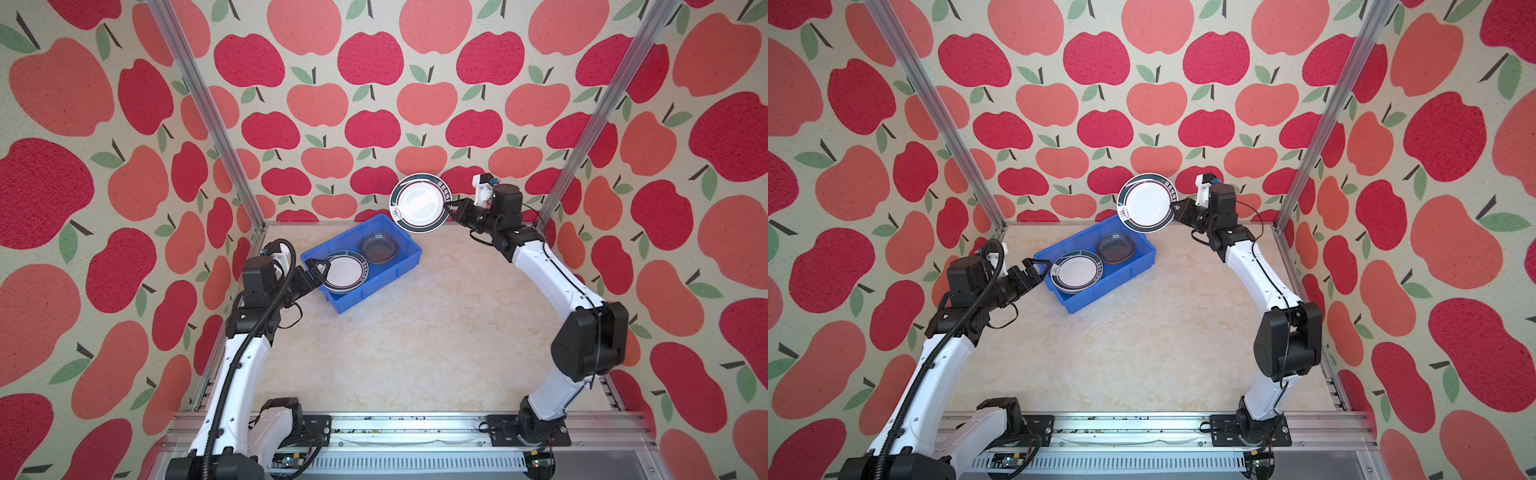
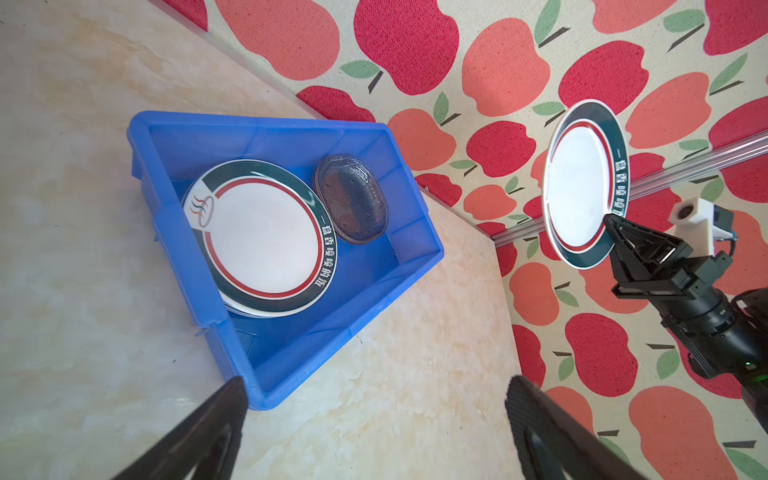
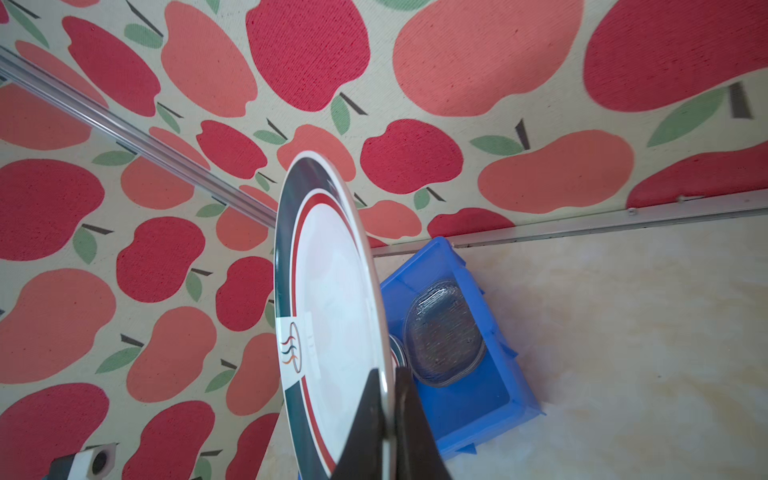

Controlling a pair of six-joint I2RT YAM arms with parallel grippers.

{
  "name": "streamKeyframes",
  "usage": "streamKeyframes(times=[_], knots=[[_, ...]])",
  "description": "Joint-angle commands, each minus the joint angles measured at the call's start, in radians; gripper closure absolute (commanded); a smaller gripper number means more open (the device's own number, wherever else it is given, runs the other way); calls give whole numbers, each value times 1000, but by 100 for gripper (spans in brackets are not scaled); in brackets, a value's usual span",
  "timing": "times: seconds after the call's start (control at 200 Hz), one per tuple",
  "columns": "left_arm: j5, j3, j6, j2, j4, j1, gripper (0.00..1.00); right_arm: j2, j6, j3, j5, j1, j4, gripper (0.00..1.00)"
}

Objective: Place the plates into the plastic bin on the countertop
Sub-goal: 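Lift the green-rimmed plate with the right gripper and lower it into the bin, then hold the plates upright in the bin with both grippers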

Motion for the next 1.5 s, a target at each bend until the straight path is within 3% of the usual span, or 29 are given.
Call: streamKeyframes(times=[0.0, 0.17, 0.365, 1.121, 1.496], knots=[[8, -29, 3, -17, -25, 8, 1, 117, -46, 154, -87, 73, -117, 100], [69, -77, -61, 3, 78, 2, 1, 335, -67, 420, -126, 172, -245, 100], [73, -80, -67, 11, 98, -8, 1, 515, -47, 593, -159, 245, -304, 100], [72, -90, -53, 57, 113, -6, 1, 844, 22, 813, -176, 287, -335, 100], [71, -90, -49, 92, 118, -6, 1, 939, 30, 918, -162, 296, -370, 100]])
